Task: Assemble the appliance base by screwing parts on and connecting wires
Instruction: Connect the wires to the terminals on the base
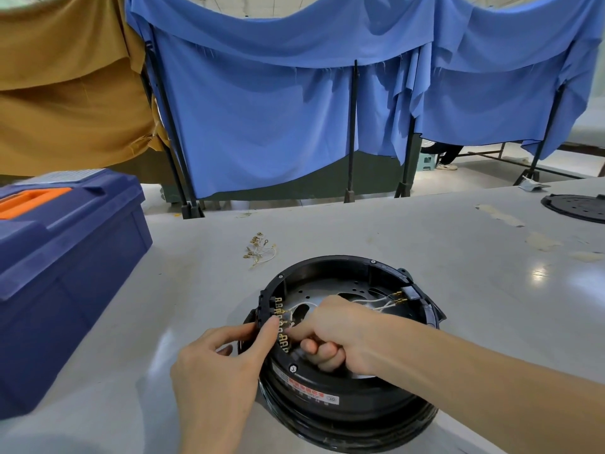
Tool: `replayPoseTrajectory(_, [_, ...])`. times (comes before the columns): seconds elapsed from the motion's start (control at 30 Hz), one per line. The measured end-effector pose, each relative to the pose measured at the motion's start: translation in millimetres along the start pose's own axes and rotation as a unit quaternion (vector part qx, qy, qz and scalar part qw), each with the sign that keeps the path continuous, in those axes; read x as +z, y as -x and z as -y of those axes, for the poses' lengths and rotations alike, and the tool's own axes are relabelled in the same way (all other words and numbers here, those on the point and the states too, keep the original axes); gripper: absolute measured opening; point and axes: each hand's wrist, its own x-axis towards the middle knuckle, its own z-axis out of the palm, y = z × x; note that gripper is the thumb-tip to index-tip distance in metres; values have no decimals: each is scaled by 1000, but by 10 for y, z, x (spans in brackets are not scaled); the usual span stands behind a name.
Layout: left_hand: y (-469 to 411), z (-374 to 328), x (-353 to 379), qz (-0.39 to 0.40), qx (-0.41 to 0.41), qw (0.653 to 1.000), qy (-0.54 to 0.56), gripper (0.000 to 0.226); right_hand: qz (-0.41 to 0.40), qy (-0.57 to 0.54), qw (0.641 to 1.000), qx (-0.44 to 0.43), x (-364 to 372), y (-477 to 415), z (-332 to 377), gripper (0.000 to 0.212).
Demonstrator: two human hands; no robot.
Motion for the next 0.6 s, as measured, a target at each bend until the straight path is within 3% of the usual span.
replayPoseTrajectory(0.2, [5,12,-6,-13,14,1000,0,20,-20,49,998,-17,43,-20,-17,34])
replayPoseTrajectory(0.6, [4,74,13,-8,32,999,15,19,-83,-13,996,-27,5,-16,-54,27])
